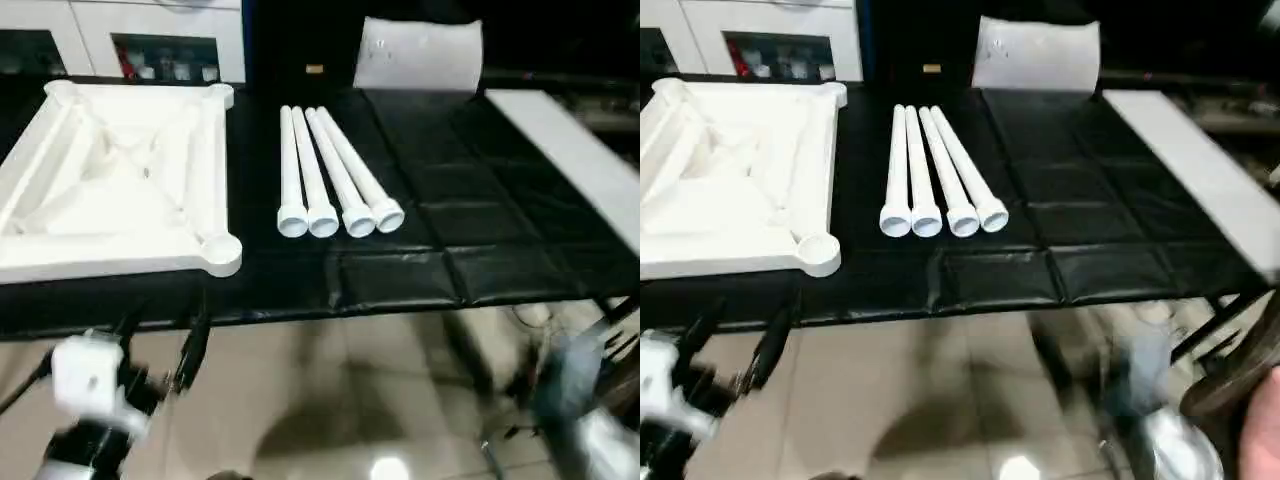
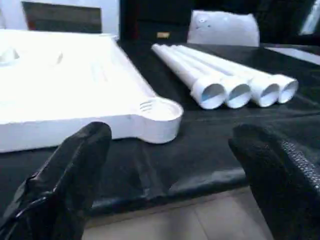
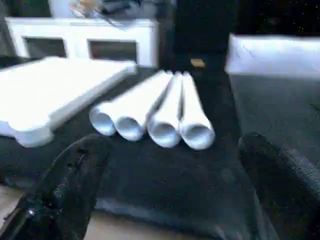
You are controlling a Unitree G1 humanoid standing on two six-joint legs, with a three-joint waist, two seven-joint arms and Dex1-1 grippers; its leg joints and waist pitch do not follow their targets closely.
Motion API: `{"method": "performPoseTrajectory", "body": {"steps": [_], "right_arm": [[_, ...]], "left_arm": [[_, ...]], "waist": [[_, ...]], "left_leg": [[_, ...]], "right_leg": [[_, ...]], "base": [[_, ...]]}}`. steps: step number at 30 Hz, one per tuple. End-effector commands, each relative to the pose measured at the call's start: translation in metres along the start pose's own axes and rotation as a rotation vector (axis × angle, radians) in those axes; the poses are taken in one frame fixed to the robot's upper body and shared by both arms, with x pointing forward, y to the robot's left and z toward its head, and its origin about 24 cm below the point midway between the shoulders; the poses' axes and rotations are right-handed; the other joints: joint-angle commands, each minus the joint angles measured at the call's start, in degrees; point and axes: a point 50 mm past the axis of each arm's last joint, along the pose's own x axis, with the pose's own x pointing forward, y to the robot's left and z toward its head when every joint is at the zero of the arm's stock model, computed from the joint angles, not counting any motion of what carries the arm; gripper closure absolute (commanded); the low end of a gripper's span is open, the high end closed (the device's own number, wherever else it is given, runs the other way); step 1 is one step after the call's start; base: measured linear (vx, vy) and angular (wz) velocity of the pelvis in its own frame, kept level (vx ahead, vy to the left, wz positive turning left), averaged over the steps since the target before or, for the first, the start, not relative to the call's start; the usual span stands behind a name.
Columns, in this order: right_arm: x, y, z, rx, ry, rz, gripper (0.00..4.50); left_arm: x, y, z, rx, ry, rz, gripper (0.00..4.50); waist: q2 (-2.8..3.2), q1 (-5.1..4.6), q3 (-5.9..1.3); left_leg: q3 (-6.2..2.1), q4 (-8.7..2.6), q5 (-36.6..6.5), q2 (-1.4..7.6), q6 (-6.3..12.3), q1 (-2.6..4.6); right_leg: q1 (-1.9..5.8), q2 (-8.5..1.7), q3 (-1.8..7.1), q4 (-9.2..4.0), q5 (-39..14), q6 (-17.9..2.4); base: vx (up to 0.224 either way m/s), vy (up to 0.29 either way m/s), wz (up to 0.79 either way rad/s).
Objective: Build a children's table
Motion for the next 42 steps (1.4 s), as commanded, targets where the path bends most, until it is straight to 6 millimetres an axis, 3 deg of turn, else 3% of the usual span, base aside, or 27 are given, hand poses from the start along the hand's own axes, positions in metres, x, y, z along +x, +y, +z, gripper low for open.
{"method": "performPoseTrajectory", "body": {"steps": [1,6,12,13,15,17,19,20,22,24,25,26,27,29,30,31,32,33,34,35,36,37,38,39,40,41,42], "right_arm": [[0.005,0.007,-0.004,-0.003,0.041,-0.005,0.0],[0.036,0.011,0.021,-0.023,0.017,-0.144,0.0],[0.067,0.017,0.019,-0.061,0.009,-0.233,0.0],[0.072,0.02,0.018,-0.063,0.01,-0.224,0.0],[0.078,0.023,0.019,-0.101,0.01,-0.213,0.0],[0.083,0.027,0.018,-0.099,0.008,-0.194,0.0],[0.086,0.031,0.016,-0.096,0.009,-0.16,0.0],[0.085,0.03,0.015,-0.098,0.016,-0.166,0.0],[0.086,0.029,0.012,-0.099,0.026,-0.18,0.0],[0.085,0.028,0.008,-0.076,0.048,-0.197,0.0],[0.084,0.028,0.003,-0.044,0.078,-0.213,0.0],[0.084,0.028,0.001,-0.045,0.093,-0.221,0.0],[0.084,0.029,-0.001,-0.028,0.099,-0.23,0.0],[0.084,0.031,-0.004,-0.023,0.109,-0.244,0.0],[0.083,0.031,-0.004,-0.025,0.106,-0.257,0.0],[0.083,0.031,-0.004,-0.017,0.103,-0.264,0.0],[0.082,0.031,-0.005,-0.01,0.101,-0.274,0.0],[0.081,0.03,-0.006,-0.005,0.103,-0.287,0.0],[0.08,0.029,-0.008,0.001,0.111,-0.299,0.0],[0.078,0.029,-0.012,0.005,0.127,-0.313,0.0],[0.077,0.028,-0.014,0.007,0.14,-0.321,0.0],[0.076,0.027,-0.016,-0.003,0.16,-0.331,0.0],[0.075,0.026,-0.018,-0.009,0.175,-0.338,0.0],[0.074,0.024,-0.018,0.003,0.181,-0.346,0.0],[0.073,0.021,-0.017,0.009,0.179,-0.35,0.0],[0.072,0.018,-0.014,-0.005,0.167,-0.354,0.0],[0.071,0.016,-0.012,-0.015,0.16,-0.354,0.0]], "left_arm": [[0.008,-0.004,0.014,0.023,-0.016,-0.011,0.17],[0.034,-0.006,0.041,-0.05,-0.07,0.069,0.17],[0.076,-0.007,0.041,0.078,-0.049,0.131,0.17],[0.082,-0.008,0.043,0.1,-0.07,0.138,0.17],[0.089,-0.012,0.046,0.104,-0.087,0.132,0.17],[0.095,-0.015,0.044,0.079,-0.047,0.098,0.17],[0.1,-0.019,0.047,0.104,-0.04,0.06,0.17],[0.1,-0.02,0.049,0.116,-0.047,0.049,0.17],[0.1,-0.017,0.051,0.18,-0.043,0.067,0.17],[0.1,-0.014,0.051,0.214,-0.03,0.082,0.17],[0.1,-0.011,0.05,0.209,-0.018,0.094,0.17],[0.099,-0.008,0.049,0.181,-0.018,0.112,0.17],[0.098,-0.005,0.048,0.159,-0.017,0.124,0.17],[0.098,-0.002,0.046,0.122,-0.011,0.13,0.17],[0.099,-0.003,0.046,0.126,-0.004,0.118,0.17],[0.099,-0.003,0.045,0.129,-0.004,0.113,0.17],[0.1,-0.003,0.045,0.126,-0.002,0.116,0.17],[0.101,-0.003,0.045,0.125,-0.002,0.115,0.17],[0.102,-0.004,0.044,0.116,-0.003,0.109,0.17],[0.104,-0.005,0.043,0.12,-0.004,0.099,0.17],[0.105,-0.006,0.042,0.123,-0.006,0.091,0.17],[0.106,-0.008,0.04,0.115,0.003,0.084,0.17],[0.106,-0.01,0.039,0.106,0.013,0.08,0.17],[0.106,-0.014,0.035,0.083,0.029,0.062,0.17],[0.107,-0.017,0.035,0.072,0.034,0.051,0.17],[0.107,-0.021,0.033,0.075,0.043,0.034,0.17],[0.107,-0.023,0.033,0.083,0.043,0.025,0.17]], "waist": [[1.55,-0.31,-0.63],[1.7,-0.57,-1.63],[1.54,-1.04,-1.85],[0.87,-0.48,-1.6],[2.38,-1.31,-2.7],[2.86,-1.27,-2.54],[2.64,-0.58,-2.61],[2.63,0.97,-1.98],[3.89,1.05,-1.22],[5.01,0.67,0.02],[8.9,-1.62,0.04],[8.09,-1.84,-0.82],[9.47,-0.79,-1.82],[9.32,-1.24,-2.49],[6.07,-0.55,-2.76],[3.69,0.7,-3.54],[3.63,-1.01,-3.4],[3.31,0.63,-1.08],[6.51,-0.75,0.83],[8.82,-1.69,1.77],[9.07,-3.13,3.11],[9.8,-1.69,1.24],[10.12,0.74,1.39],[9.01,1.3,-1.48],[6.84,0.38,-3.31],[5.16,-2.66,-3.19],[5.16,-2.66,-3.19]], "left_leg": [[-3.69,-5.17,-26.0,5.38,-4.76,2.35],[-3.73,-5.35,-19.9,5.18,-7.08,1.95],[-3.11,-4.56,-16.3,4.58,-5.78,1.66],[-5.09,-5.66,-16.2,2.79,-1.46,-1.61],[-7.4,-4.11,-7.8,1.73,9.96,-1.68],[-8.04,-3.6,-1.8,0.35,16.29,-2.44],[-8.13,-1.27,4.3,-1.01,21.89,-4.6],[-9.11,3.28,1.6,1.45,19.09,-6.4],[-10.58,6.22,-2.0,3.91,14.58,-7.06],[-12.47,2.57,-8.4,3.83,8.26,-3.91],[-16.36,-5.56,-14.8,0.51,8.21,1.89],[-18.14,-4.89,-6.9,-0.45,-3.65,3.01],[-14.46,-4.51,-1.9,1.51,-25.95,2.97],[-12.85,-9.88,-1.6,-1.36,-45.13,1.3],[-12.19,-11.05,-6.8,-1.35,-47.8,0.39],[-12.04,-4.3,-8.5,-0.28,-41.67,0.29],[-14.31,6.09,1.8,2.02,-13.86,3.53],[-18.22,12.29,-4.2,5.0,-8.94,1.5],[-23.68,14.76,-12.2,8.03,-11.44,3.21],[-25.43,9.13,-28.4,7.62,-14.75,2.29],[-21.69,-7.14,-61.4,1.99,-21.21,-7.29],[-19.45,-8.45,-66.1,-0.35,-18.85,-6.86],[-13.88,-10.23,-62.3,-4.65,-16.97,-9.22],[-9.65,-8.67,-48.7,-6.11,-22.19,-8.62],[-8.66,-1.99,-35.6,-4.82,-23.4,-5.42],[-13.0,13.26,-1.6,0.26,-8.62,-5.06],[-13.0,13.26,-1.6,0.26,-8.62,-5.06]], "right_leg": [[-2.29,-5.11,3.92,-6.42,-22.3,-2.0],[-1.05,-4.14,3.14,-3.97,-4.5,-4.4],[-0.79,-4.48,3.43,-4.25,-2.8,-2.9],[1.62,-5.44,0.97,-4.1,-2.0,-3.2],[3.0,-5.81,-1.91,-3.76,9.0,-8.4],[3.88,-6.02,-2.94,-3.63,9.8,-12.6],[5.66,-9.93,-1.99,-5.11,9.8,-12.4],[6.81,-18.01,-0.4,-8.89,3.5,-10.9],[8.37,-22.45,-0.46,-11.19,-2.8,-10.3],[8.63,-16.36,-4.5,-9.88,-14.6,-11.5],[4.01,1.04,-8.68,4.5,-13.9,-9.2],[1.11,3.86,-5.44,7.69,-8.4,-5.9],[-2.13,3.15,-3.88,8.44,-1.9,-1.6],[1.15,4.23,-4.97,7.21,4.8,-3.2],[1.92,0.55,-4.18,3.3,5.0,-9.7],[0.65,-9.2,0.0,-0.61,2.4,-14.6],[-2.04,-15.91,1.59,-5.31,-3.9,-15.8],[0.03,-17.2,1.72,-6.44,-7.3,-18.3],[-0.65,-15.84,-0.44,-2.98,-7.1,-11.1],[-0.24,-11.48,-2.24,2.97,-8.7,-8.4],[1.01,-0.76,-3.62,14.61,-9.0,-3.4],[2.35,0.4,-3.8,14.69,-9.6,-3.1],[3.83,1.47,-3.96,16.54,-13.1,-6.8],[4.52,-1.17,-2.76,13.35,-21.7,-10.2],[1.77,-6.31,-0.69,9.45,-25.6,-10.6],[3.19,-17.8,4.42,-2.75,-8.9,-14.6],[3.19,-17.8,4.42,-2.75,-8.9,-14.6]], "base": [[0.0,0.0,0.0],[0.0,0.0,0.0],[0.0,0.0,0.0],[0.0,0.0,0.0],[0.004,-0.006,0.37],[-0.001,0.008,0.51],[-0.01,0.021,0.47],[-0.025,0.063,0.39],[-0.011,0.09,0.38],[0.019,0.187,0.3],[0.039,0.244,0.39],[0.031,0.236,0.61],[0.031,0.236,0.61],[-0.041,0.137,0.38],[-0.061,0.1,0.28],[-0.096,-0.025,0.3],[-0.058,-0.077,0.06],[-0.058,-0.077,0.06],[-0.063,0.093,-0.11],[-0.077,0.23,-0.27],[-0.077,0.23,-0.27],[-0.151,0.183,-0.1],[-0.232,0.106,0.15],[-0.232,0.106,0.15],[-0.099,0.025,0.11],[0.042,-0.063,-0.03],[0.042,-0.063,-0.03]]}}
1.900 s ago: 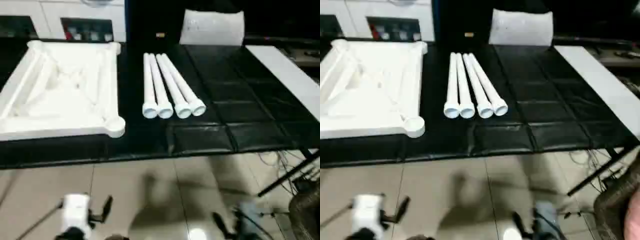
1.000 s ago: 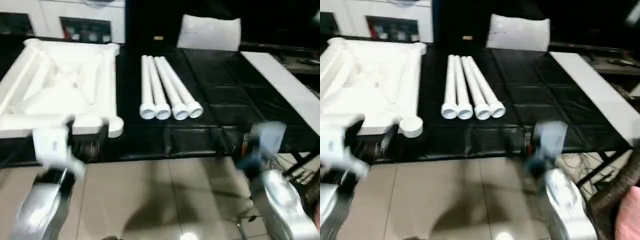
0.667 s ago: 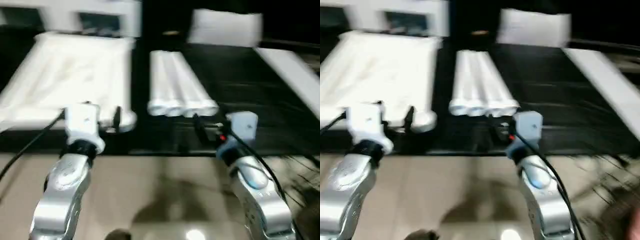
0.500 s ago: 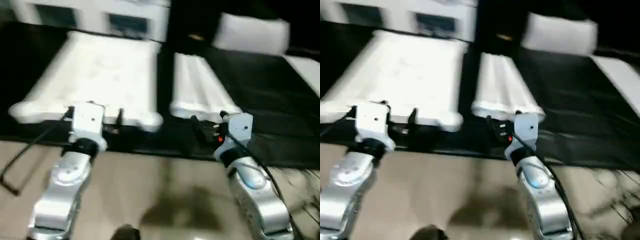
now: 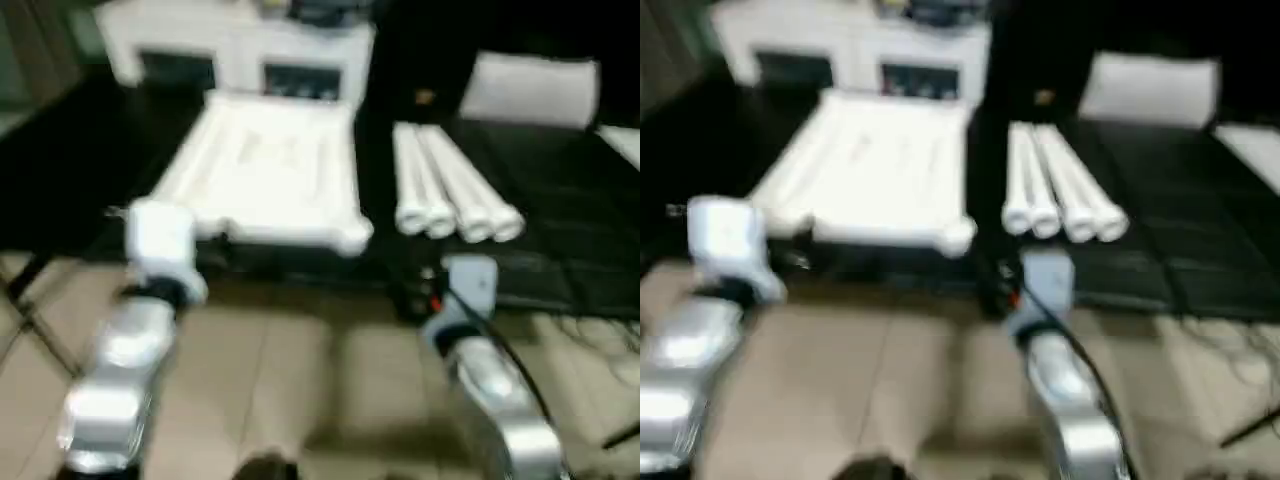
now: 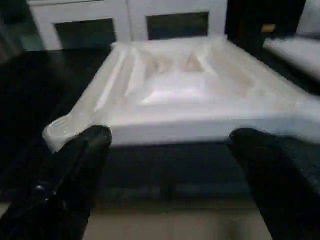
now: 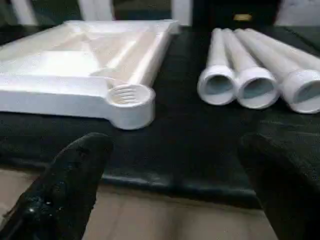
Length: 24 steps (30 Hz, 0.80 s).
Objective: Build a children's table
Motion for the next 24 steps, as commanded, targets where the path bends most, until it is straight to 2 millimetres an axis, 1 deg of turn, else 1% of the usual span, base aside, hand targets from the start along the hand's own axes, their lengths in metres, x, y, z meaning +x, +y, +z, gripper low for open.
{"method": "performPoseTrajectory", "body": {"steps": [1,2,3,4,5,6,7,8,9,10,11,12,13,14,15,16,17,18,19,20,21,22,23,24], "right_arm": [[-0.004,-0.011,0.0,0.005,-0.003,-0.048,0.0],[-0.004,-0.012,0.001,0.027,-0.009,-0.067,0.0],[-0.003,-0.011,0.0,0.035,0.0,-0.075,0.0],[-0.002,-0.011,-0.001,0.038,0.011,-0.079,0.0],[-0.003,-0.011,0.0,0.018,0.007,-0.086,0.0],[-0.006,-0.007,0.002,0.03,-0.004,-0.067,0.0],[-0.008,-0.006,0.003,0.029,-0.007,-0.064,0.0],[-0.009,-0.004,0.004,0.035,-0.009,-0.06,0.0],[-0.01,-0.004,0.005,0.037,-0.009,-0.061,0.0],[-0.01,-0.003,0.004,0.047,-0.003,-0.058,0.0],[-0.009,-0.003,0.002,0.044,0.003,-0.058,0.0],[-0.008,-0.003,-0.001,0.025,0.023,-0.057,0.0],[-0.008,-0.003,-0.001,0.025,0.023,-0.057,0.0],[-0.007,-0.002,0.001,0.028,0.014,-0.049,0.0],[-0.008,-0.001,0.003,0.038,0.01,-0.039,0.0],[-0.008,-0.001,0.004,0.041,0.009,-0.031,0.0],[-0.009,-0.002,0.003,0.03,0.017,-0.037,0.0],[-0.009,-0.003,0.002,0.026,0.025,-0.04,0.0],[-0.01,-0.003,0.002,0.026,0.027,-0.039,0.0],[-0.01,-0.003,0.003,0.027,0.028,-0.038,0.0],[-0.011,-0.003,0.003,0.027,0.027,-0.036,0.0],[-0.011,-0.003,0.004,0.024,0.027,-0.036,0.0],[-0.011,-0.004,0.005,0.021,0.027,-0.036,0.0],[-0.011,-0.004,0.005,0.021,0.027,-0.036,0.0]], "left_arm": [[0.003,-0.011,0.004,0.008,-0.006,-0.068,0.17],[0.004,-0.013,0.003,-0.002,-0.004,-0.097,0.17],[0.005,-0.012,0.001,-0.008,0.002,-0.104,0.17],[0.007,-0.011,0.0,-0.009,0.006,-0.103,0.17],[0.007,-0.011,-0.001,-0.013,0.02,-0.102,0.17],[0.005,-0.009,-0.001,-0.012,0.015,-0.083,0.17],[0.003,-0.007,0.0,-0.017,0.013,-0.072,0.17],[0.001,-0.005,0.003,-0.027,0.009,-0.056,0.17],[0.001,-0.004,0.004,-0.033,0.008,-0.049,0.17],[0.0,-0.002,0.003,-0.039,0.013,-0.034,0.17],[-0.002,-0.002,0.002,-0.048,0.002,-0.032,0.17],[-0.006,0.0,-0.004,-0.047,0.008,-0.002,0.17],[-0.006,0.0,-0.004,-0.047,0.008,-0.002,0.17],[-0.006,0.0,-0.004,-0.049,0.007,0.0,0.17],[-0.007,-0.002,-0.004,-0.064,0.009,-0.002,0.17],[-0.007,-0.004,-0.003,-0.075,0.004,-0.012,0.17],[-0.008,-0.008,-0.002,-0.089,0.004,-0.041,0.17],[-0.008,-0.009,-0.001,-0.08,0.004,-0.051,0.17],[-0.008,-0.01,0.0,-0.076,0.003,-0.051,0.17],[-0.008,-0.01,0.0,-0.083,-0.003,-0.042,0.17],[-0.007,-0.01,0.001,-0.089,-0.009,-0.033,0.17],[-0.007,-0.01,0.002,-0.086,-0.009,-0.037,0.17],[-0.007,-0.011,0.002,-0.085,-0.001,-0.041,0.17],[-0.007,-0.012,0.001,-0.089,0.01,-0.043,0.17]], "waist": [[0.58,-1.84,-2.03],[3.79,-3.76,0.57],[5.48,-5.71,3.84],[6.29,-2.17,4.27],[4.56,2.11,3.81],[-4.95,-3.46,-7.65],[-3.71,-4.8,-3.99],[-1.62,-2.04,-1.02],[-0.5,-0.4,-1.12],[-0.57,-1.87,-0.87],[2.66,-4.17,-0.41],[3.56,-2.87,-1.21],[3.27,-0.87,-1.03],[2.42,-0.35,-1.54],[0.49,-0.57,-2.09],[-2.34,-1.87,-1.96],[-1.53,-2.2,-0.16],[-1.18,-1.0,1.2],[-1.13,-1.4,1.45],[0.37,-2.72,0.32],[2.42,-3.45,-0.5],[1.47,-4.76,-0.98],[2.9,-6.54,-1.28],[2.17,-6.9,-1.34]], "left_leg": [[-10.93,6.62,6.2,13.75,4.98,7.25],[-15.59,6.18,-22.2,13.74,-2.07,12.15],[-10.3,-20.11,-77.7,8.75,-9.86,-3.88],[-1.96,-25.25,-88.4,1.33,-14.89,-13.32],[3.94,-25.07,-79.3,-1.7,-10.43,-17.92],[2.75,14.29,-13.6,8.09,-0.13,2.22],[-1.58,18.37,-5.8,9.71,4.58,8.39],[-2.68,12.87,-0.6,8.88,13.43,-3.01],[-5.01,9.99,-2.0,11.26,10.48,5.32],[-7.5,9.55,-11.5,13.54,7.05,9.18],[-9.74,-3.53,-42.5,14.1,0.46,4.77],[-7.0,-13.33,-59.2,10.59,-2.55,0.03],[-4.51,-15.15,-56.1,8.39,-0.03,-0.17],[-2.62,-14.13,-51.5,8.09,0.47,0.18],[-1.34,-11.95,-45.1,8.17,1.06,1.32],[-2.5,7.68,-16.8,8.19,8.75,9.83],[-3.22,6.66,0.0,8.73,14.25,4.09],[-2.73,2.55,1.6,8.96,13.54,5.9],[-2.44,0.14,-4.5,9.44,13.11,9.41],[-2.44,-8.47,-17.8,9.38,11.0,14.53],[-6.29,-14.49,-28.7,10.74,11.64,17.73],[-8.95,-17.97,-38.4,16.14,14.42,19.18],[-10.44,-17.46,-29.3,14.37,20.83,17.98],[-9.67,-15.61,-14.8,13.6,27.12,17.85]], "right_leg": [[-0.02,-13.28,3.11,-11.68,-11.1,-17.8],[-3.89,-8.82,-1.3,-7.17,-20.6,-9.0],[3.12,1.87,-4.51,11.29,-16.9,-5.9],[10.41,5.71,-7.48,14.96,-18.8,-5.5],[14.41,8.47,-6.88,15.71,-30.8,-6.3],[-2.85,-6.89,2.76,4.09,-59.8,-3.0],[-13.74,-13.97,5.04,-10.99,-67.0,-11.0],[0.83,-8.64,9.35,-8.55,-46.2,-21.5],[-2.92,-4.16,5.2,-4.68,-28.1,-22.3],[-5.98,-4.23,5.22,-4.01,-26.3,-18.6],[-3.34,0.15,1.91,5.11,-20.6,-8.5],[1.33,4.75,-0.41,10.08,-9.7,-3.8],[3.68,5.15,-0.1,7.61,-10.8,-4.6],[4.17,4.18,0.82,5.74,-15.4,-5.7],[4.21,1.64,2.56,2.05,-23.5,-6.0],[-0.5,-10.87,8.94,-14.69,-45.3,-10.8],[6.76,-10.88,11.3,-16.78,-46.0,-15.2],[8.51,-7.16,7.3,-16.88,-44.2,-15.4],[7.41,-5.31,5.35,-16.58,-42.6,-14.8],[7.43,2.0,1.3,-13.12,-28.7,-12.7],[4.71,6.6,1.03,-7.16,-16.4,-9.1],[1.24,5.94,2.46,-0.95,-3.0,-2.2],[-0.11,5.28,2.27,-0.01,2.9,1.1],[-2.72,4.57,2.52,-0.03,6.6,1.1]], "base": [[-0.109,0.031,-0.04],[-0.209,0.18,-0.03],[-0.209,0.18,-0.03],[-0.211,0.257,-0.21],[-0.223,0.054,0.14],[-0.223,0.054,0.14],[0.03,-0.24,0.49],[0.094,-0.097,0.38],[0.094,-0.097,0.38],[-0.152,0.08,0.35],[-0.192,0.135,0.02],[-0.192,0.135,0.02],[-0.118,0.163,-0.23],[-0.099,0.097,0.05],[-0.099,0.097,0.05],[-0.04,0.047,0.3],[0.06,0.055,0.07],[0.06,0.055,0.07],[0.058,0.08,-0.02],[0.01,0.086,0.36],[0.01,0.086,0.36],[0.065,0.102,0.11],[0.084,0.111,-0.18],[0.084,0.111,-0.18]]}}
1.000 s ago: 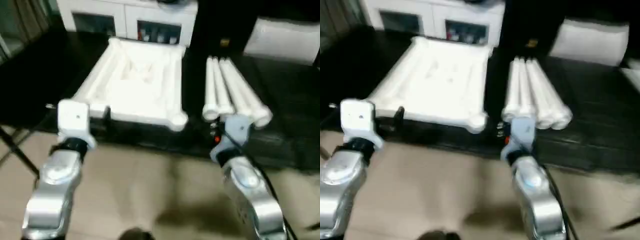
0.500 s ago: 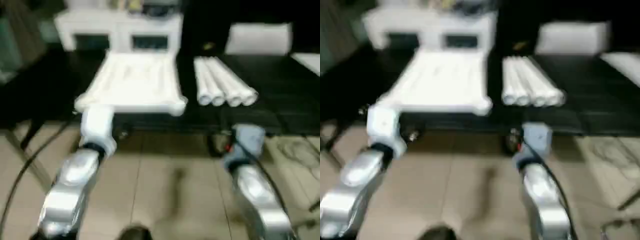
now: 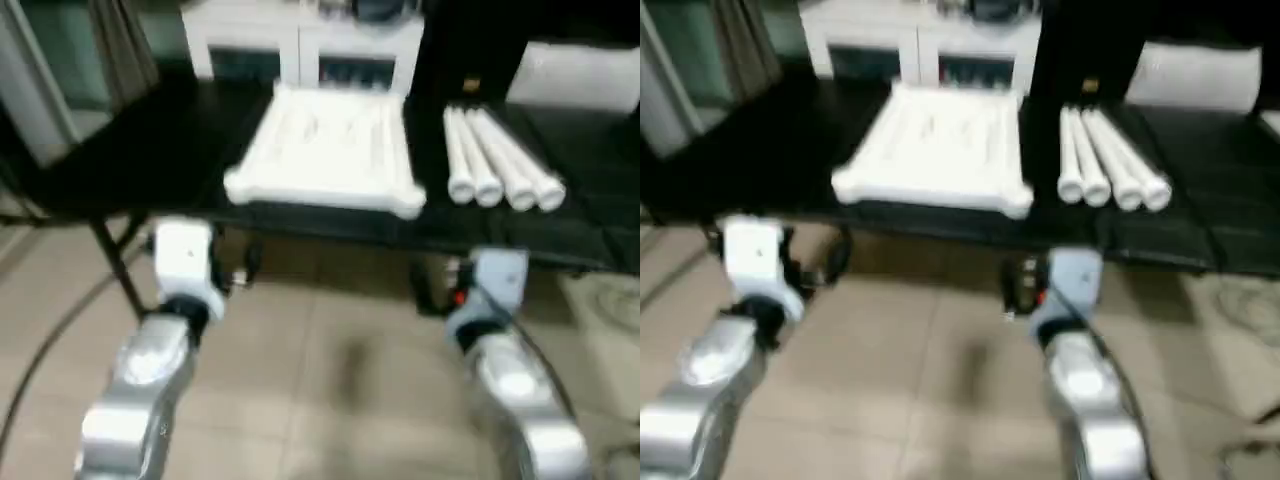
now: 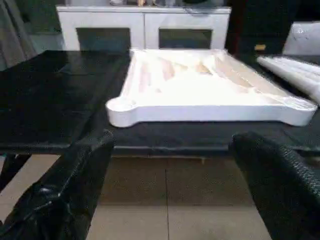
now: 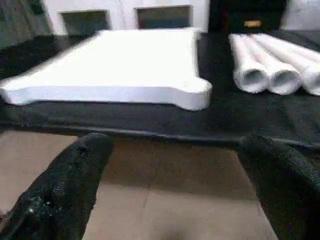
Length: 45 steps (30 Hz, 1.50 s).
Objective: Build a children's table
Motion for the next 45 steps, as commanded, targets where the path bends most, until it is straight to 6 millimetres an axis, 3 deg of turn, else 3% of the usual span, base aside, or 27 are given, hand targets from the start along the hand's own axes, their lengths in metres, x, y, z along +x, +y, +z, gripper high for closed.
{"method": "performPoseTrajectory", "body": {"steps": [1,2,3,5,6,8,9,11,14,15,18,24,25,26,28,30,31,33,34,35,37,38,39,40,42,44,45], "right_arm": [[0.0,-0.01,0.004,-0.018,-0.004,-0.035,0.0],[0.0,-0.012,0.003,-0.025,0.003,-0.043,0.0],[0.0,-0.013,0.003,-0.029,0.008,-0.047,0.0],[0.0,-0.014,0.003,-0.039,0.007,-0.051,0.0],[0.0,-0.015,0.003,-0.045,0.006,-0.052,0.0],[0.0,-0.016,0.005,-0.054,0.004,-0.05,0.0],[-0.001,-0.016,0.006,-0.064,-0.009,-0.042,0.0],[0.0,-0.015,0.01,-0.06,-0.028,-0.034,0.0],[-0.001,-0.016,0.012,-0.045,-0.036,-0.042,0.0],[-0.001,-0.016,0.013,-0.03,-0.039,-0.045,0.0],[-0.002,-0.018,0.012,-0.02,-0.038,-0.06,0.0],[-0.002,-0.017,0.012,-0.012,-0.027,-0.056,0.0],[-0.002,-0.017,0.012,-0.014,-0.027,-0.055,0.0],[-0.002,-0.015,0.013,-0.03,-0.019,-0.048,0.0],[-0.001,-0.015,0.012,-0.044,0.005,-0.048,0.0],[0.0,-0.015,0.012,-0.042,0.019,-0.052,0.0],[0.0,-0.016,0.012,-0.037,0.023,-0.057,0.0],[0.001,-0.017,0.013,-0.032,0.02,-0.06,0.0],[0.001,-0.018,0.014,-0.036,0.022,-0.066,0.0],[0.002,-0.018,0.014,-0.034,0.026,-0.064,0.0],[0.003,-0.017,0.015,-0.047,0.018,-0.054,0.0],[0.004,-0.016,0.016,-0.048,0.016,-0.048,0.0],[0.005,-0.015,0.017,-0.048,0.013,-0.042,0.0],[0.005,-0.015,0.017,-0.051,0.011,-0.042,0.0],[0.007,-0.014,0.017,-0.049,0.013,-0.041,0.0],[0.008,-0.013,0.018,-0.049,0.009,-0.04,0.0],[0.009,-0.012,0.018,-0.051,0.007,-0.038,0.0]], "left_arm": [[0.001,-0.006,0.001,-0.009,0.002,-0.021,0.17],[-0.001,-0.006,0.0,-0.012,-0.003,-0.022,0.17],[-0.002,-0.007,-0.002,-0.018,0.001,-0.022,0.17],[-0.002,-0.008,-0.002,-0.027,0.004,-0.022,0.17],[-0.003,-0.008,-0.002,-0.03,0.004,-0.023,0.17],[-0.003,-0.01,-0.002,-0.03,0.003,-0.025,0.17],[-0.003,-0.01,-0.002,-0.026,0.0,-0.023,0.17],[-0.003,-0.009,-0.001,-0.002,-0.01,-0.009,0.17],[-0.004,-0.008,-0.001,-0.009,-0.012,-0.009,0.17],[-0.005,-0.007,-0.002,-0.013,-0.012,-0.01,0.17],[-0.005,-0.007,-0.003,-0.011,-0.011,-0.019,0.17],[0.001,-0.008,-0.001,0.003,-0.011,-0.011,0.17],[0.001,-0.008,-0.001,0.003,-0.013,-0.011,0.17],[0.004,-0.009,0.0,0.005,-0.022,-0.007,0.17],[0.006,-0.01,0.0,0.001,-0.02,0.001,0.17],[0.006,-0.01,-0.001,-0.012,-0.015,0.005,0.17],[0.006,-0.01,-0.002,-0.025,-0.006,0.009,0.17],[0.006,-0.009,-0.002,-0.032,-0.001,0.015,0.17],[0.005,-0.008,0.0,-0.036,-0.011,0.016,0.17],[0.005,-0.008,0.0,-0.038,-0.014,0.019,0.17],[0.004,-0.006,0.001,-0.045,-0.011,0.024,0.17],[0.004,-0.005,0.001,-0.048,-0.013,0.025,0.17],[0.004,-0.005,0.002,-0.047,-0.018,0.028,0.17],[0.004,-0.004,0.003,-0.033,-0.025,0.032,0.17],[0.005,-0.001,0.005,0.022,-0.041,0.039,0.17],[0.006,-0.001,0.007,0.027,-0.052,0.04,0.17],[0.006,-0.001,0.008,0.018,-0.058,0.037,0.17]], "waist": [[1.91,-1.62,-2.26],[-0.14,-0.46,-2.67],[-3.06,-0.06,-3.86],[-4.73,1.16,-5.1],[-3.98,2.44,-5.12],[-2.63,2.58,-4.9],[-1.91,2.34,-4.71],[-1.98,1.81,-4.28],[-2.68,2.39,-3.32],[-1.78,2.28,-3.63],[-3.19,2.29,-3.64],[-3.62,2.34,-4.13],[-2.96,1.91,-4.2],[-3.17,1.08,-3.8],[-2.23,-0.2,-4.06],[-2.42,-0.62,-5.12],[-2.75,-0.52,-5.31],[-6.68,0.7,-7.04],[-5.84,1.84,-6.41],[-6.77,2.44,-5.09],[-5.25,2.92,-3.77],[-3.97,2.46,-3.53],[-3.08,2.99,-4.11],[-3.42,2.29,-4.13],[-3.96,3.05,-3.65],[-4.57,4.31,-2.82],[-4.87,4.49,-2.76]], "left_leg": [[-7.39,-10.14,-5.0,7.1,16.18,2.77],[-4.86,-8.37,15.1,6.98,17.71,1.78],[-2.02,-4.35,25.1,2.87,12.53,-1.38],[-0.94,-2.96,18.0,0.7,7.84,-5.85],[-0.77,-4.31,17.7,1.85,5.17,-6.28],[-0.85,-6.01,23.8,2.95,2.79,-4.97],[-1.52,-6.07,34.0,3.6,1.66,-2.28],[-1.5,-5.72,41.5,2.18,-0.79,-0.48],[-1.11,-6.58,25.2,2.67,-0.75,-2.4],[1.79,-6.27,20.3,3.81,-4.26,-0.21],[4.93,-7.91,-0.3,2.58,-9.85,-0.43],[7.42,-6.13,-1.4,0.79,-5.18,-0.68],[7.21,-6.96,-0.7,2.11,-4.29,0.99],[4.28,-8.88,4.8,5.39,1.52,-1.69],[2.25,-10.66,11.2,12.39,8.35,1.16],[0.41,-10.25,24.1,16.01,23.03,0.78],[1.25,-9.0,24.3,14.78,25.83,0.21],[7.52,2.45,6.5,-1.9,22.67,-6.21],[5.15,2.67,3.6,-1.26,11.84,-7.98],[4.73,1.25,7.2,-1.8,5.15,-8.22],[3.71,-2.2,7.6,-0.01,5.33,-6.91],[1.89,-5.39,6.8,3.75,7.4,-8.03],[1.19,-6.11,5.9,5.91,7.73,-5.77],[-1.51,-8.65,2.6,11.33,10.86,-4.13],[-0.14,-8.15,-0.2,9.2,9.67,-4.96],[4.07,-5.6,-2.1,3.15,3.78,-3.44],[4.34,-6.36,-1.1,3.12,3.43,-3.59]], "right_leg": [[-6.16,-1.53,0.59,-1.35,13.3,2.1],[-7.78,-4.0,2.64,-4.53,21.4,1.4],[-4.82,-7.6,6.56,-9.89,34.5,0.3],[0.98,-10.2,10.18,-9.47,43.4,-3.4],[1.68,-9.52,9.21,-8.73,54.3,-8.1],[0.58,-5.88,6.7,-8.24,52.1,-14.1],[-1.94,-4.03,5.28,-8.3,43.3,-16.5],[-3.62,-3.22,4.55,-9.55,32.0,-15.2],[-1.87,-5.21,5.83,-11.03,21.2,-13.2],[-3.91,-3.83,7.63,-11.99,16.5,-11.6],[-5.27,0.07,9.43,-12.56,3.5,-5.8],[-6.16,5.47,14.07,-14.18,7.4,-2.8],[-7.45,6.67,12.48,-13.78,7.5,-2.6],[-5.76,2.64,9.14,-11.77,12.7,-6.7],[-8.57,0.23,5.4,-10.33,9.3,-11.9],[-9.24,-3.32,1.73,-7.04,11.8,-15.8],[-9.06,-4.38,1.85,-7.31,13.3,-17.6],[-2.73,-5.54,7.81,-14.17,20.1,-26.2],[-0.52,-8.05,8.21,-13.79,23.7,-26.2],[-1.88,-5.94,5.25,-14.46,24.4,-15.8],[-3.27,-5.82,4.29,-17.13,7.0,-3.5],[-2.5,-4.46,3.51,-16.8,-2.4,1.1],[-3.6,-3.64,2.75,-16.73,-4.2,2.8],[-3.81,-5.11,2.17,-14.55,-0.1,2.1],[-3.49,-7.56,3.54,-15.1,-1.3,-0.9],[-4.73,-6.77,3.25,-19.08,-25.9,2.9],[-4.46,-5.52,2.8,-19.43,-29.3,5.0]], "base": [[0.088,0.08,-0.1],[0.097,0.04,0.02],[0.097,0.04,0.02],[0.1,0.0,0.09],[0.108,-0.003,0.05],[0.08,0.008,0.04],[0.058,0.01,0.09],[0.033,0.012,0.04],[0.0,0.0,0.0],[0.0,0.0,0.0],[-0.042,0.008,-0.52],[-0.026,-0.015,-0.49],[0.004,-0.038,-0.35],[-0.001,-0.067,0.0],[-0.001,-0.076,0.15],[0.015,-0.113,0.16],[0.029,-0.142,0.0],[0.027,-0.159,0.09],[0.011,-0.166,0.09],[-0.002,-0.153,-0.02],[-0.018,-0.129,-0.05],[-0.051,-0.084,-0.04],[-0.051,-0.084,-0.04],[-0.041,-0.059,0.02],[-0.052,-0.034,0.0],[-0.07,-0.032,0.1],[-0.064,-0.03,0.13]]}}
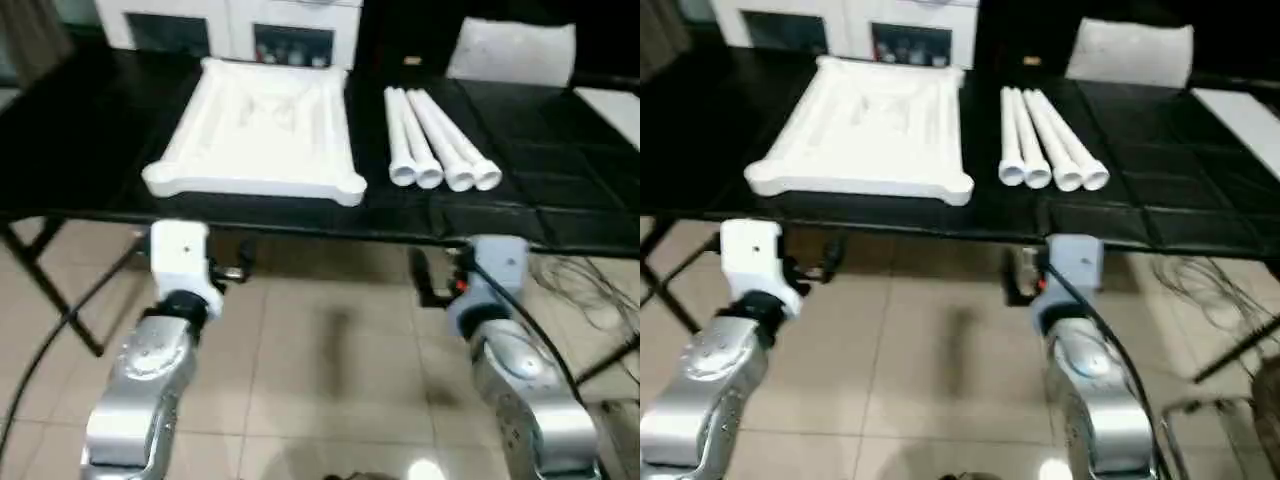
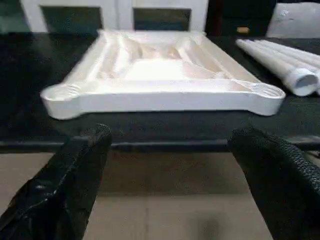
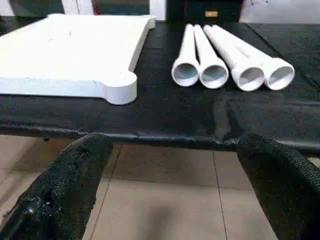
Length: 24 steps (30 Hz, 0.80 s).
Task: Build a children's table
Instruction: Move to table
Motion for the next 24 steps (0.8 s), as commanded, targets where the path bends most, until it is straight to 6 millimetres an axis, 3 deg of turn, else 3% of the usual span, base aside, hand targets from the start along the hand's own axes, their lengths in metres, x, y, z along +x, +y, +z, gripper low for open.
{"method": "performPoseTrajectory", "body": {"steps": [1,2,3,4,5,6,7,8,9,10,11,12,13,14,15,16,17,18,19,20,21,22,23,24], "right_arm": [[0.003,0.001,0.002,-0.003,-0.006,0.004,0.0],[0.004,0.003,0.003,-0.008,-0.011,0.006,0.0],[0.006,0.004,0.003,-0.007,-0.015,0.016,0.0],[0.006,0.005,0.004,-0.006,-0.016,0.02,0.0],[0.006,0.005,0.004,-0.006,-0.016,0.021,0.0],[0.007,0.005,0.004,-0.01,-0.02,0.022,0.0],[0.007,0.005,0.005,-0.01,-0.02,0.022,0.0],[0.007,0.005,0.005,-0.015,-0.023,0.021,0.0],[0.008,0.004,0.005,-0.022,-0.026,0.018,0.0],[0.008,0.004,0.005,-0.022,-0.026,0.018,0.0],[0.008,0.004,0.005,-0.022,-0.027,0.018,0.0],[0.008,0.004,0.006,-0.021,-0.029,0.018,0.0],[0.008,0.004,0.006,-0.021,-0.029,0.018,0.0],[0.008,0.004,0.006,-0.022,-0.03,0.019,0.0],[0.008,0.004,0.006,-0.025,-0.032,0.02,0.0],[0.008,0.003,0.006,-0.029,-0.034,0.02,0.0],[0.008,0.003,0.006,-0.029,-0.034,0.02,0.0],[0.008,0.003,0.007,-0.035,-0.04,0.019,0.0],[0.007,0.002,0.008,-0.035,-0.045,0.018,0.0],[0.007,0.002,0.009,-0.035,-0.048,0.017,0.0],[0.007,0.002,0.011,-0.035,-0.057,0.019,0.0],[0.007,0.002,0.011,-0.035,-0.059,0.02,0.0],[0.008,0.002,0.012,-0.035,-0.065,0.023,0.0],[0.008,0.002,0.014,-0.038,-0.072,0.028,0.0]], "left_arm": [[0.002,-0.002,0.006,0.005,-0.025,-0.011,0.17],[0.003,-0.002,0.009,-0.007,-0.036,-0.022,0.17],[0.003,-0.003,0.011,-0.005,-0.039,-0.027,0.17],[0.003,-0.003,0.011,-0.006,-0.039,-0.027,0.17],[0.004,-0.003,0.011,-0.006,-0.039,-0.027,0.17],[0.004,-0.004,0.012,0.002,-0.037,-0.037,0.17],[0.004,-0.004,0.012,0.002,-0.037,-0.038,0.17],[0.005,-0.004,0.011,0.008,-0.037,-0.043,0.17],[0.005,-0.005,0.011,0.02,-0.036,-0.047,0.17],[0.005,-0.005,0.011,0.02,-0.036,-0.047,0.17],[0.005,-0.005,0.011,0.022,-0.039,-0.048,0.17],[0.006,-0.006,0.011,0.022,-0.044,-0.051,0.17],[0.006,-0.006,0.011,0.021,-0.044,-0.052,0.17],[0.006,-0.006,0.012,0.02,-0.044,-0.053,0.17],[0.007,-0.007,0.013,0.017,-0.047,-0.058,0.17],[0.008,-0.008,0.013,0.015,-0.049,-0.062,0.17],[0.008,-0.008,0.013,0.015,-0.049,-0.062,0.17],[0.008,-0.009,0.015,0.021,-0.054,-0.074,0.17],[0.009,-0.01,0.015,0.023,-0.057,-0.082,0.17],[0.009,-0.011,0.016,0.024,-0.06,-0.089,0.17],[0.008,-0.012,0.016,0.024,-0.062,-0.094,0.17],[0.008,-0.013,0.016,0.024,-0.062,-0.094,0.17],[0.008,-0.013,0.016,0.023,-0.062,-0.094,0.17],[0.008,-0.013,0.016,0.023,-0.063,-0.094,0.17]], "waist": [[-0.18,0.29,-1.6],[0.72,0.2,-1.87],[1.42,-0.32,-1.88],[1.82,-0.47,-1.59],[2.24,-0.92,-0.86],[2.24,-1.09,-0.27],[1.84,-1.09,0.11],[0.96,-0.33,0.45],[-1.5,-0.09,0.16],[-0.49,1.62,-0.02],[-1.64,2.31,-0.91],[-1.51,2.99,-1.37],[-1.26,3.04,-1.52],[-0.72,2.96,-1.77],[0.81,2.76,-1.67],[2.54,2.54,-1.2],[3.88,0.0,-1.88],[3.15,-2.07,-2.99],[3.3,-2.24,-3.21],[2.81,-2.61,-3.3],[1.91,-3.17,-3.08],[1.13,-3.24,-3.14],[-1.85,-2.31,-3.62],[-1.22,-0.92,-3.4]], "left_leg": [[-0.89,-3.65,-5.1,2.92,3.62,-0.06],[-1.87,-4.76,-8.6,5.05,3.41,1.17],[-2.78,-5.9,-16.7,7.33,2.57,2.64],[-3.53,-6.89,-21.7,8.71,1.9,3.21],[-5.04,-9.67,-32.9,11.71,0.77,3.46],[-5.3,-12.76,-42.2,13.13,-0.47,3.56],[-4.9,-13.69,-44.9,12.97,-0.36,3.44],[-1.59,-12.1,-46.8,9.4,0.42,4.92],[0.39,-2.93,-30.0,2.72,0.9,2.6],[0.69,2.36,-16.5,1.59,2.36,2.5],[-0.57,5.67,-6.4,1.2,3.73,-0.95],[-1.96,4.96,-2.8,1.35,2.83,-3.75],[-2.11,4.16,-1.3,1.22,2.59,-4.02],[-1.58,1.77,2.7,0.91,3.16,-3.6],[-1.28,-1.57,5.3,2.25,3.77,-2.68],[-2.25,-4.5,2.1,4.57,2.88,-0.76],[-6.16,-7.32,-5.6,8.74,3.93,2.89],[-10.04,-8.74,-10.7,12.5,8.23,8.29],[-10.88,-8.35,-8.4,12.59,12.08,9.1],[-9.84,-7.11,-2.6,11.59,19.4,9.59],[-8.16,-6.78,1.9,9.11,23.61,8.36],[-6.25,-5.79,2.7,6.64,23.36,7.55],[-1.2,-2.77,-1.1,-0.22,19.04,1.66],[0.71,2.31,-6.2,-1.36,8.48,1.03]], "right_leg": [[1.96,-8.09,4.38,-8.68,-41.6,11.5],[1.87,-7.65,3.01,-8.51,-37.2,11.6],[2.07,-7.85,2.09,-8.02,-34.9,9.6],[2.33,-7.79,1.83,-7.24,-33.4,8.3],[3.32,-7.6,1.76,-3.18,-28.3,5.6],[3.2,-6.95,1.75,3.88,-18.5,2.9],[3.15,-6.97,1.99,5.26,-16.3,2.3],[1.88,-7.01,3.91,3.1,-21.2,1.0],[3.76,-11.07,6.06,-6.22,-51.4,5.1],[3.68,-14.86,8.89,-9.32,-62.4,6.1],[6.5,-15.72,11.93,-8.33,-64.2,4.4],[8.78,-14.27,11.23,-6.14,-53.6,1.4],[8.96,-12.88,10.44,-5.52,-48.0,-0.4],[8.87,-10.19,8.18,-5.38,-39.4,-3.5],[8.23,-8.55,5.86,-5.47,-34.0,-4.8],[6.81,-7.26,4.27,-4.81,-31.6,-4.1],[4.56,-4.37,2.06,0.05,-22.6,-2.2],[0.35,-4.91,2.35,5.72,-14.2,-1.1],[-1.01,-5.18,2.57,7.04,-11.8,0.3],[-3.47,-5.84,3.27,8.25,-7.8,3.6],[-3.68,-6.35,3.98,7.13,-4.8,4.6],[-3.0,-6.58,4.53,4.72,-2.3,3.5],[3.87,-7.75,7.87,-0.27,-0.7,1.8],[7.33,-10.63,15.91,-4.66,-19.1,-9.1]], "base": [[0.0,0.0,0.0],[0.0,0.0,0.0],[0.0,0.0,0.0],[0.0,0.0,0.0],[0.0,0.0,0.0],[0.0,0.0,0.0],[0.0,0.0,0.0],[0.044,-0.06,-0.06],[0.044,-0.06,-0.06],[0.061,-0.069,-0.13],[0.081,-0.032,-0.02],[0.081,-0.032,-0.02],[0.093,-0.019,-0.02],[0.092,0.007,0.05],[0.092,0.007,0.05],[0.126,0.064,-0.04],[0.19,0.087,-0.01],[0.19,0.087,-0.01],[0.205,0.047,0.13],[0.167,0.005,0.09],[0.167,0.005,0.09],[0.138,-0.029,0.06],[0.095,-0.035,0.12],[0.095,-0.035,0.12]]}}
